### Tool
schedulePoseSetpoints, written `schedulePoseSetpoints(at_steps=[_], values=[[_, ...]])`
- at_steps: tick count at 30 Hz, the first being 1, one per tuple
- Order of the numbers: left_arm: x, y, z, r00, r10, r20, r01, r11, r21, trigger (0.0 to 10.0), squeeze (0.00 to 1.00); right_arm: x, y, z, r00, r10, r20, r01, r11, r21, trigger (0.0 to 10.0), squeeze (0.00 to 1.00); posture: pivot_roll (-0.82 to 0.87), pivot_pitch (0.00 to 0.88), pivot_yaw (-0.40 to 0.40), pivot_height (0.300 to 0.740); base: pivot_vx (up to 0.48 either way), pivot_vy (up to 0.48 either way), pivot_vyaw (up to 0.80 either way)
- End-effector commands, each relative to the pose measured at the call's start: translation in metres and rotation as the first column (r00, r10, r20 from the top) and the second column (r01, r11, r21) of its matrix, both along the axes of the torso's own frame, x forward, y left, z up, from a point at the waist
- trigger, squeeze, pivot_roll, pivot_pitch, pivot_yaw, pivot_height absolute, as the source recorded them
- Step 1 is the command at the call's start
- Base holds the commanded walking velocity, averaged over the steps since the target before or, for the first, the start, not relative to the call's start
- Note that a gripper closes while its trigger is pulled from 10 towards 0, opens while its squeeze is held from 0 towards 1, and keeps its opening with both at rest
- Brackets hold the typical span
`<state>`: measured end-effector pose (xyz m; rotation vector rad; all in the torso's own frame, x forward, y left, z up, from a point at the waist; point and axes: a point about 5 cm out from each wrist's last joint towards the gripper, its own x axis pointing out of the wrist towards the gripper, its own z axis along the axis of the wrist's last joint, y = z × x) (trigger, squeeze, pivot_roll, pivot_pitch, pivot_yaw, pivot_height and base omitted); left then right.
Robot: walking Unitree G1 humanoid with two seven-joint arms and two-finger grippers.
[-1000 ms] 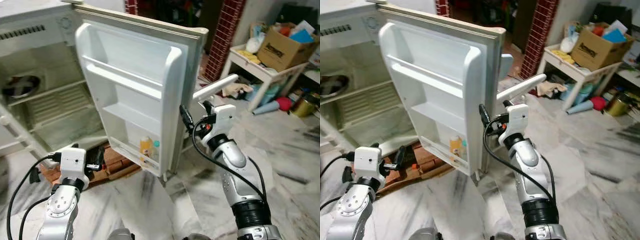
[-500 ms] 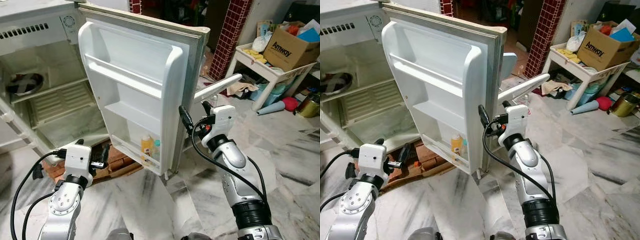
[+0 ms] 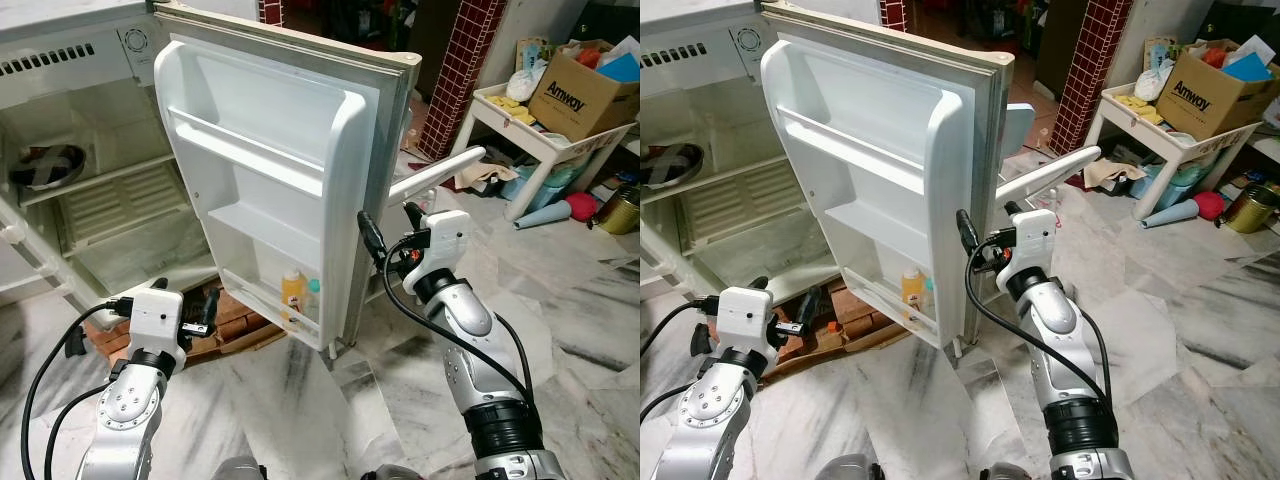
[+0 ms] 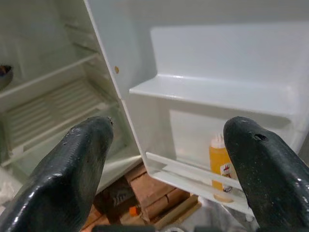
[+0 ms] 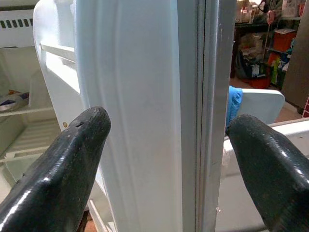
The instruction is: Restocking fridge
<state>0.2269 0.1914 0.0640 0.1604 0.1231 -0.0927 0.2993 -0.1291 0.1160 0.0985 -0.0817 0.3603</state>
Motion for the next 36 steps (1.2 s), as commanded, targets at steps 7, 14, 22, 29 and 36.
schedulePoseSetpoints(at_steps=[7, 14, 22, 29, 36], values=[[0.006, -0.017, 0.001, 1.000, -0.005, 0.016, 0.005, 1.000, -0.016, 10.0, 0.00, -0.014, -0.008, -0.017, 0.998, -0.022, -0.059, 0.022, 1.000, 0.001, 10.0, 0.00, 0.06, 0.000, 0.026, 0.740, 0.000, 0.000, 0.00], [0.008, -0.020, 0.000, 1.000, -0.015, 0.013, 0.015, 1.000, -0.006, 10.0, 0.00, -0.014, -0.008, -0.016, 0.999, -0.008, -0.039, 0.007, 1.000, -0.018, 10.0, 0.00, 0.06, 0.000, 0.028, 0.740, 0.000, -0.212, 0.40], [0.008, -0.020, -0.002, 1.000, -0.003, 0.002, 0.003, 1.000, -0.004, 10.0, 0.00, -0.011, -0.008, -0.013, 1.000, -0.008, -0.023, 0.008, 1.000, -0.021, 10.0, 0.00, 0.06, 0.000, 0.026, 0.740, 0.000, -0.060, 0.50], [0.008, -0.019, -0.004, 1.000, 0.007, -0.020, -0.008, 1.000, -0.016, 10.0, 0.00, -0.010, -0.007, -0.010, 1.000, 0.001, 0.001, -0.001, 0.999, -0.034, 10.0, 0.00, 0.06, 0.000, 0.026, 0.740, 0.041, -0.055, 0.57], [0.009, -0.019, -0.005, 1.000, 0.011, -0.023, -0.012, 1.000, -0.022, 10.0, 0.00, -0.010, -0.008, -0.008, 1.000, 0.000, 0.008, 0.000, 0.999, -0.037, 10.0, 0.00, 0.06, 0.000, 0.027, 0.740, 0.280, -0.387, 0.80]])
